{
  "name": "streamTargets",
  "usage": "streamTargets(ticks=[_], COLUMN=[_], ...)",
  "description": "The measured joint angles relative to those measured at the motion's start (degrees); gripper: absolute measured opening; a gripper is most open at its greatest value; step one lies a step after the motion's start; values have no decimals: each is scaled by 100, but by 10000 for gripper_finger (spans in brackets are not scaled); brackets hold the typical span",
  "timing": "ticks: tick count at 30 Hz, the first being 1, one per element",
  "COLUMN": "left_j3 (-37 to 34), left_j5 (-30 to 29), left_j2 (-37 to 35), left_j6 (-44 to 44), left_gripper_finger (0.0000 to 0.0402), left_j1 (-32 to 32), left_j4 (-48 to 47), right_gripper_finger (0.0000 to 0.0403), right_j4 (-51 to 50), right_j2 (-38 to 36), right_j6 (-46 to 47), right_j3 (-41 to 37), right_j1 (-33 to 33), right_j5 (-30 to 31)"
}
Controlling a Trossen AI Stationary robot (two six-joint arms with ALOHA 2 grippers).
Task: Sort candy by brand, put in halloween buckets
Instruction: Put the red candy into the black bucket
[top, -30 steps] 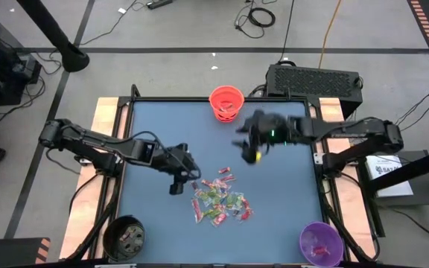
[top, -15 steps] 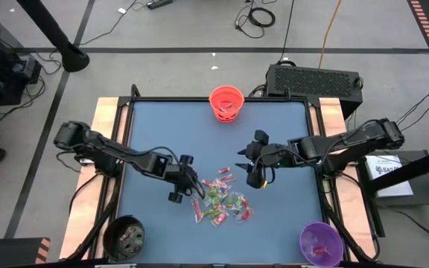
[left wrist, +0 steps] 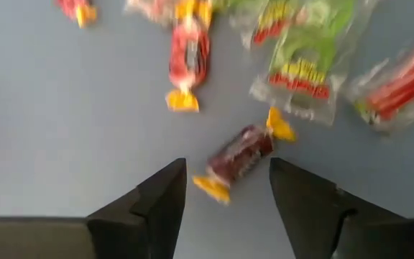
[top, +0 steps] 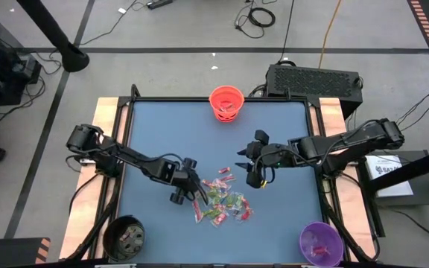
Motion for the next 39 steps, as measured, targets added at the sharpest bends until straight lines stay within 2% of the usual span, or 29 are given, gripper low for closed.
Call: streamTargets(ticks=[7, 13, 22, 28, 33, 39], left_j3=[11, 35, 24, 15, 9, 24], left_j5=[278, 445, 501, 491, 419, 379], left_j2=[131, 258, 273, 280, 267, 267], left_j6=[771, 797, 899, 896, 753, 613], left_gripper_finger=[212, 208, 130, 91, 68, 64], left_j1=[-27, 50, 46, 46, 46, 50], left_j4=[187, 239, 249, 283, 366, 361], right_gripper_finger=[168, 168, 169, 169, 169, 169], right_j4=[70, 84, 84, 83, 83, 83], right_j2=[0, 0, 0, 0, 0, 0], right_j6=[-6, -42, -63, -63, -63, -63], right_j3=[0, 0, 0, 0, 0, 0], right_j1=[0, 0, 0, 0, 0, 0], right_j5=[0, -2, -3, -4, -4, -4])
